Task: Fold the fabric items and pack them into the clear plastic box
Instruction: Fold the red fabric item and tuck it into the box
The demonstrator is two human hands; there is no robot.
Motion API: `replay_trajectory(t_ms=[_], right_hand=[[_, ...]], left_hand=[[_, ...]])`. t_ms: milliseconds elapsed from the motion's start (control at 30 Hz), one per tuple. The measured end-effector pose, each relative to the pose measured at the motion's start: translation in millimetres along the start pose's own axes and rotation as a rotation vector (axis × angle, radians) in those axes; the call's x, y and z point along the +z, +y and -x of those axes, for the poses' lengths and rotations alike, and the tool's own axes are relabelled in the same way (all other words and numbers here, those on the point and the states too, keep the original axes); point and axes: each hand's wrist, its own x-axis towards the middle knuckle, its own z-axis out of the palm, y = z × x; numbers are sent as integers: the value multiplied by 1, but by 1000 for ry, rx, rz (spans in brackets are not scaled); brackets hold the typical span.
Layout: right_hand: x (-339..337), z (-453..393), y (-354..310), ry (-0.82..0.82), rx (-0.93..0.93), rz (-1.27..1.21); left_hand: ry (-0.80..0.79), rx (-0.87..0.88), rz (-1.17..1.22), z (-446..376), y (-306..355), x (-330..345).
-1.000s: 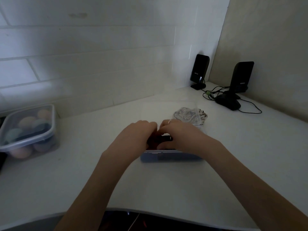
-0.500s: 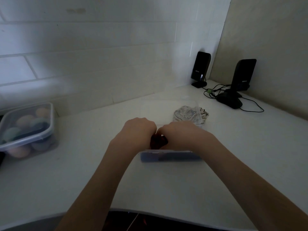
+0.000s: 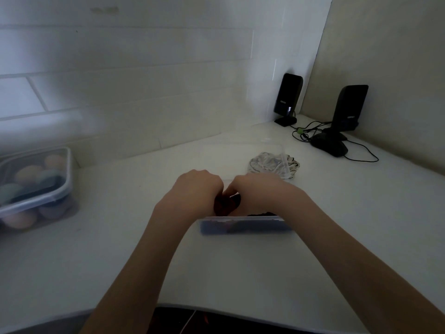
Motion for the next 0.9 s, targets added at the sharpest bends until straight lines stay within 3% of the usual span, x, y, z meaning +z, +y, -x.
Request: replay_trajectory(t_ms=[233, 467, 600, 700, 767, 833, 900], right_hand=[[4, -1, 6, 9, -7, -24], [8, 8, 19, 80, 25, -328], [1, 22, 42, 434, 130, -490], [1, 29, 68, 795, 273, -564], [6, 32, 87, 928, 395, -548], [15, 31, 103, 894, 462, -513], [26, 29, 112, 721, 466, -477]], left_hand=[[-4, 42, 53, 6, -1, 0], [-70, 64, 323, 13, -7, -3], [-43, 78, 387, 19, -15, -4], [82, 51, 474, 20, -23, -4], [181, 24, 560, 20, -26, -5], [258, -6, 655, 21, -27, -6], [297, -26, 690, 22, -27, -4]])
